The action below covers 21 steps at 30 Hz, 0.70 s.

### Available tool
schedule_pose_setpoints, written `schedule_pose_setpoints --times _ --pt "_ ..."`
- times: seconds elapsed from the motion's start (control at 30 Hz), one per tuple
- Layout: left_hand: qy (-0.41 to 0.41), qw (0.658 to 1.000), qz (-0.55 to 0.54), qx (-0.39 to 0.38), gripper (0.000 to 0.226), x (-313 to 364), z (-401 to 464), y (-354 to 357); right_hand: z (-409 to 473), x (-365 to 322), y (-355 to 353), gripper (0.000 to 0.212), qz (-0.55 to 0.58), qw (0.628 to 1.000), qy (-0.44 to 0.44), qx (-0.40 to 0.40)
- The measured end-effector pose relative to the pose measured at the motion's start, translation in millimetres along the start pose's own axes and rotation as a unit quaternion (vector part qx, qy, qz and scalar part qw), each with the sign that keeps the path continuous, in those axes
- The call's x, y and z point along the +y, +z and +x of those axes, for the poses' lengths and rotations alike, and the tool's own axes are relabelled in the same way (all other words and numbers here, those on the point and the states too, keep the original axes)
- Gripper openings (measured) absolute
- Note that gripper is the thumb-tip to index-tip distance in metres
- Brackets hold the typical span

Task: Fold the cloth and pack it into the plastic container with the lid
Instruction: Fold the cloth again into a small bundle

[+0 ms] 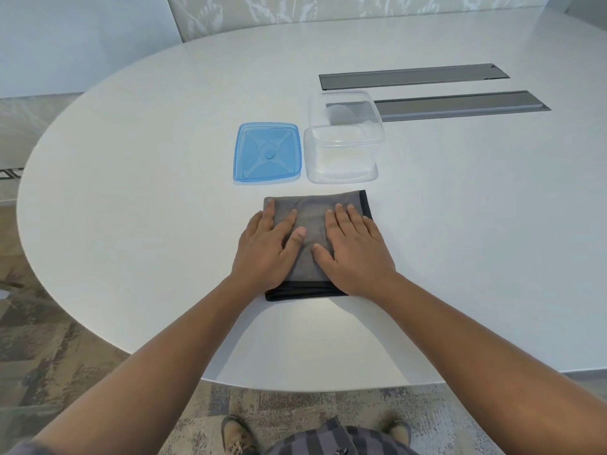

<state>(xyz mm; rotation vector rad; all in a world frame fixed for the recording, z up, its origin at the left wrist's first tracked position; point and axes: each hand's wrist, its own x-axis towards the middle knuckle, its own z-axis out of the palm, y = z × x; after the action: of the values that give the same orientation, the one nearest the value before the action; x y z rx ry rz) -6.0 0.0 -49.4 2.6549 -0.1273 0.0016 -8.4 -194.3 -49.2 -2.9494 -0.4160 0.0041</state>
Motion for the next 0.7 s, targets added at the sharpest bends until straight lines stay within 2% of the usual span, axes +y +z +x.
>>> schedule_pose_setpoints --times 0.17,0.23,0.3,0.4,0.53,0.63,0.7 --pt "-0.026 0.986 -0.137 0.086 0.039 -3.0 2.9 -2.2 3.1 1.3 -6.1 0.073 0.038 0.999 0.008 -0.013" --pt "-0.089 0.962 -0.236 0.106 0.033 -2.8 8.2 -10.0 3.5 -0.7 -12.8 0.071 0.07 0.998 0.006 -0.001" --pt "-0.148 0.922 -0.339 0.114 0.031 -0.3 16.1 -20.0 4.1 -6.8 -17.8 0.071 0.1 0.995 -0.016 0.023" --pt "-0.218 0.877 -0.419 0.092 0.042 -2.2 32.6 -31.2 2.7 -19.0 -14.4 0.071 0.092 0.994 -0.056 0.019" --pt "-0.265 0.841 -0.471 0.04 0.055 -2.4 44.7 -37.9 -2.0 -23.0 3.2 0.071 0.021 0.997 -0.072 -0.009" --pt "-0.265 0.833 -0.486 -0.004 0.06 1.1 54.9 -42.2 -1.7 -22.3 3.9 0.07 0.036 0.997 -0.073 0.011" --pt "-0.247 0.845 -0.474 -0.026 0.045 4.3 60.5 -45.6 -4.9 -21.8 3.1 0.064 0.061 0.994 -0.078 0.043"
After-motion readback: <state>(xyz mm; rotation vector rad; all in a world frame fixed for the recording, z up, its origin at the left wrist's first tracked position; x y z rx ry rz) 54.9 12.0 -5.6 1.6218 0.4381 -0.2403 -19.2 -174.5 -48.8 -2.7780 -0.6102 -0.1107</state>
